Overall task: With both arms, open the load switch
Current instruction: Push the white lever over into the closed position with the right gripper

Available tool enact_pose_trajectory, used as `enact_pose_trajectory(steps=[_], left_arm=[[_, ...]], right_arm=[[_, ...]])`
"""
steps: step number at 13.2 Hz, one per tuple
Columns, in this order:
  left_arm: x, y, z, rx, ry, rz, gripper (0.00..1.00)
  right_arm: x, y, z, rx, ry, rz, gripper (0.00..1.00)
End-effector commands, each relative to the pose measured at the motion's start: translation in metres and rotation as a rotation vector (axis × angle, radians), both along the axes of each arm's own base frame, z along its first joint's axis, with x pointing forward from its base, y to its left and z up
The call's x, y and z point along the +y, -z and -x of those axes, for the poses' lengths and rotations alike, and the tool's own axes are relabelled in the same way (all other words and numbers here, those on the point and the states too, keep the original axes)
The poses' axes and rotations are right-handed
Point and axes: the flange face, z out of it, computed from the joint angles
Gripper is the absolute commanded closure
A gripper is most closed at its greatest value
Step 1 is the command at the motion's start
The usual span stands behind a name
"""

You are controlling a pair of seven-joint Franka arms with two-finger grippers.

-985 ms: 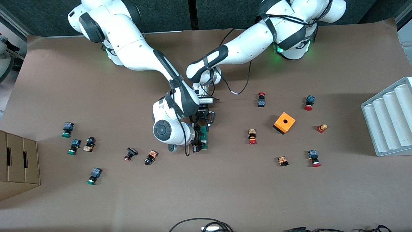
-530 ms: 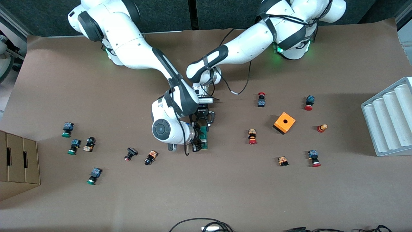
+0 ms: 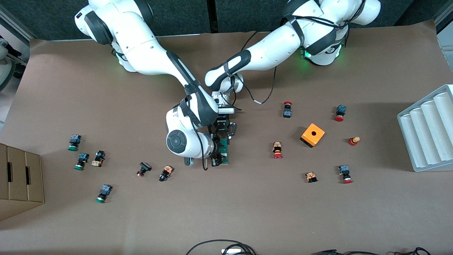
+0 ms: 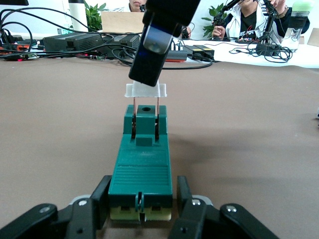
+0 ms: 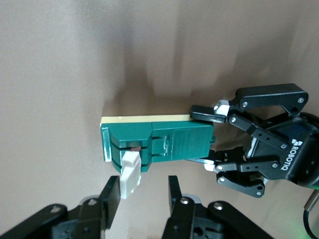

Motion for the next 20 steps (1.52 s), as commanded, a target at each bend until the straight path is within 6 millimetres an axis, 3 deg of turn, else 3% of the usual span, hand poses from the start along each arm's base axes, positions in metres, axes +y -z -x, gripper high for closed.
enact_pose_trajectory(steps=[1,3,20], left_arm=[[-0.004,0.002,-0.001,-0.027,0.003,0.001,0.42],[-0.005,0.001,0.000,-0.026,0.004,0.002,0.42],[-0.004,0.002,-0.001,-0.027,0.003,0.001,0.42]], right_arm=[[-0.003,-0.008,0.007,0.012,-0.017,0.012,0.54],[0.000,-0.007,0.009,0.013,-0.022,0.013,0.59],[-0.004,-0.004,0.031,0.035,-0.058,0.044,0.60]])
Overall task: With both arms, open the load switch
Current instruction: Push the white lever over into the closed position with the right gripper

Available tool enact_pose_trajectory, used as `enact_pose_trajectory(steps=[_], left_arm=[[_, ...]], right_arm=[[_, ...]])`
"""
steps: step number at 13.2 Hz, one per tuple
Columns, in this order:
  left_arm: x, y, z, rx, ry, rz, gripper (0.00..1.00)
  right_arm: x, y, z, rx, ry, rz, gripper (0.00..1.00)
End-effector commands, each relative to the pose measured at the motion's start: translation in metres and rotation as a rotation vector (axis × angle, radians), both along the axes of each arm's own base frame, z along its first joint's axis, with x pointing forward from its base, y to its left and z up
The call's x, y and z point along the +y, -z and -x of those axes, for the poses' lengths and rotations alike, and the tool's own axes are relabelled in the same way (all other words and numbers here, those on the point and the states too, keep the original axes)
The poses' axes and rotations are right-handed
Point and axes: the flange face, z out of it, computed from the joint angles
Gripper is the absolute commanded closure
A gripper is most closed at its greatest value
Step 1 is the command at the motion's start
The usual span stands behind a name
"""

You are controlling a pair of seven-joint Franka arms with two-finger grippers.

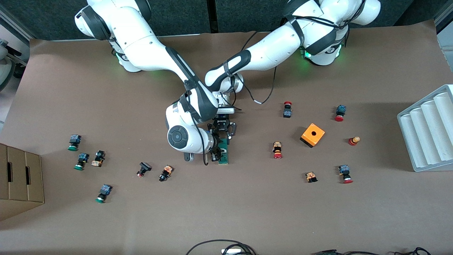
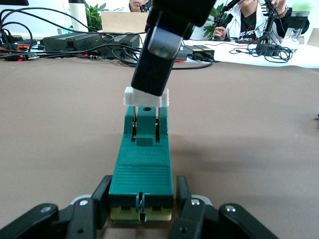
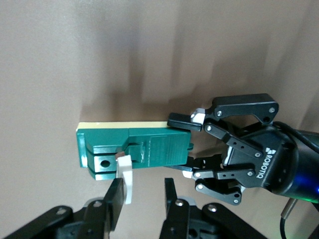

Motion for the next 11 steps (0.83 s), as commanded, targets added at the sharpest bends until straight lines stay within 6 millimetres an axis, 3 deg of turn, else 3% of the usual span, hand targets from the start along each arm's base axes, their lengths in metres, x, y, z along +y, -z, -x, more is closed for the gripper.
enact_pose_trajectory(steps=[1,11], left_arm=[[-0.005,0.001,0.000,-0.026,0.004,0.003,0.42],[-0.004,0.002,0.000,-0.027,0.004,0.002,0.42]], right_arm=[[0.000,-0.001,0.016,0.019,-0.028,0.021,0.60],[0.011,0.007,0.028,0.019,-0.057,0.038,0.60]])
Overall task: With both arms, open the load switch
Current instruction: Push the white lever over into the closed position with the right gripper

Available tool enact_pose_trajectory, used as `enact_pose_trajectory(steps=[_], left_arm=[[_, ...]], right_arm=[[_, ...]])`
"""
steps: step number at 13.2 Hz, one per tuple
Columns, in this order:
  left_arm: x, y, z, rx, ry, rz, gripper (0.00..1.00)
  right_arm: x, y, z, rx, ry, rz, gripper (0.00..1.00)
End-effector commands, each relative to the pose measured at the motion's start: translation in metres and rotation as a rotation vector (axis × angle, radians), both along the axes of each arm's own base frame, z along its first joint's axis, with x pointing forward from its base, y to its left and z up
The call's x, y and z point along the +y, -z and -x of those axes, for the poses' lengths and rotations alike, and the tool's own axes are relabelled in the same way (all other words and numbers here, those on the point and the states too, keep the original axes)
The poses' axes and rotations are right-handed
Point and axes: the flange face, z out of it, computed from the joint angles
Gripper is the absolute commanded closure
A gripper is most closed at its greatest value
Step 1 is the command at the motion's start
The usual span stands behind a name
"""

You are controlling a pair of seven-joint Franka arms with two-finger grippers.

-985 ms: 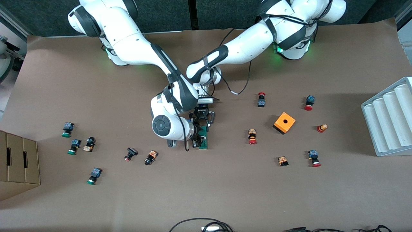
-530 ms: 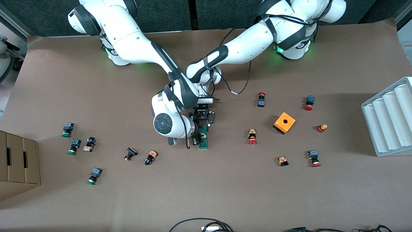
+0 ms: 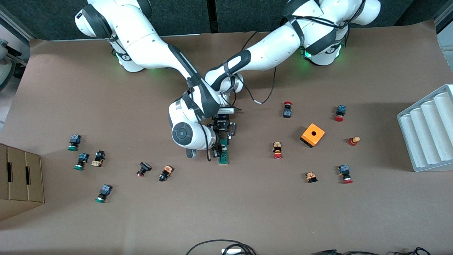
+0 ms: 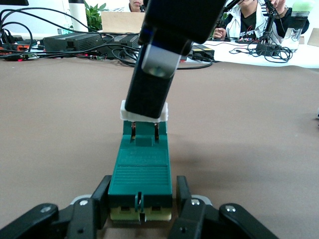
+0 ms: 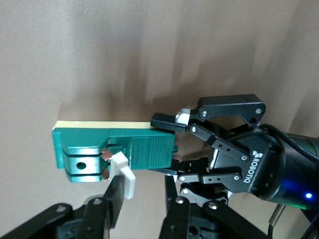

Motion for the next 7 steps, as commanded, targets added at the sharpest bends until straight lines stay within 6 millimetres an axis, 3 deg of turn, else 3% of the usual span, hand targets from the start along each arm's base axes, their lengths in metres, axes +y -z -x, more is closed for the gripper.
enact_pose_trajectory(steps=[1,7], left_arm=[[-0.004,0.002,0.000,-0.027,0.004,0.002,0.42],[-0.004,0.002,0.000,-0.027,0.004,0.000,0.42]], right_arm=[[0.001,0.001,0.011,0.005,-0.026,0.024,0.60],[0.003,0.013,0.017,0.000,-0.037,0.043,0.60]])
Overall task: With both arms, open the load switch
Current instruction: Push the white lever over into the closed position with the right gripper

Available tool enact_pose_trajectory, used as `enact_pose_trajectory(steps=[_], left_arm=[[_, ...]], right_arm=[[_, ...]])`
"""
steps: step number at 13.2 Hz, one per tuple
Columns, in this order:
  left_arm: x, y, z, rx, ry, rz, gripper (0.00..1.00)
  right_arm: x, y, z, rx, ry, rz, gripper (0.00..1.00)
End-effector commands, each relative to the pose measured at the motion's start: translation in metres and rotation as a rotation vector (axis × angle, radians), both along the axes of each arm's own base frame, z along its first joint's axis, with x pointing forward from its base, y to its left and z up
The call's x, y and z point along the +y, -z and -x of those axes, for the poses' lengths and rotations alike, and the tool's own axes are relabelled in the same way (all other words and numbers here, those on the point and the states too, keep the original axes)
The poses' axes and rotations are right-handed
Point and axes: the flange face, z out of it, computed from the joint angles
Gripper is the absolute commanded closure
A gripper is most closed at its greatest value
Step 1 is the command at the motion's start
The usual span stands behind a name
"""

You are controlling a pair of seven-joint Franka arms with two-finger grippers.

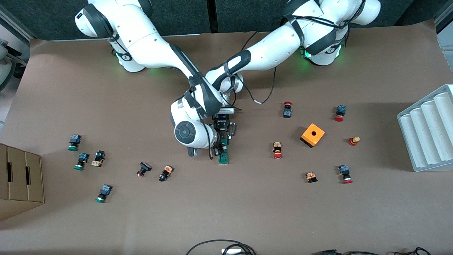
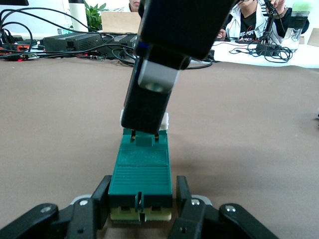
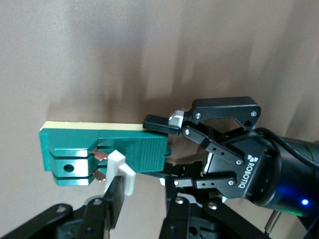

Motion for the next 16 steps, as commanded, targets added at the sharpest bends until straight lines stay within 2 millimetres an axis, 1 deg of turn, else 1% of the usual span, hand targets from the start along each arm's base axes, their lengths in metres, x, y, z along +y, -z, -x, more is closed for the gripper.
enact_pose_trajectory(steps=[1,5,9,11,12,13,14,15,16], left_arm=[[-0.004,0.002,0.000,-0.027,0.004,0.000,0.42],[-0.005,0.001,0.000,-0.026,0.005,0.001,0.42],[-0.004,0.002,0.000,-0.027,0.004,0.000,0.42],[-0.005,0.001,0.000,-0.026,0.005,0.001,0.42],[-0.005,0.001,0.000,-0.026,0.005,0.001,0.42],[-0.004,0.002,0.000,-0.027,0.004,0.000,0.42],[-0.005,0.001,0.000,-0.026,0.005,0.001,0.42],[-0.005,0.001,0.000,-0.026,0.005,0.000,0.42],[-0.004,0.002,0.000,-0.027,0.004,0.000,0.42]], right_arm=[[0.001,0.008,0.012,-0.004,-0.023,0.028,0.60],[0.002,0.019,0.013,-0.014,-0.030,0.042,0.60],[0.002,0.016,0.012,-0.016,-0.028,0.041,0.59],[-0.005,0.004,0.003,-0.024,-0.022,0.029,0.47],[-0.012,-0.003,-0.004,-0.026,-0.010,0.025,0.27],[-0.018,-0.009,-0.009,-0.021,-0.002,0.021,0.22],[-0.025,-0.019,-0.015,-0.013,-0.001,0.017,0.15],[-0.031,-0.030,-0.022,-0.013,-0.010,0.006,0.14],[-0.040,-0.046,-0.029,-0.026,-0.024,-0.009,0.09]])
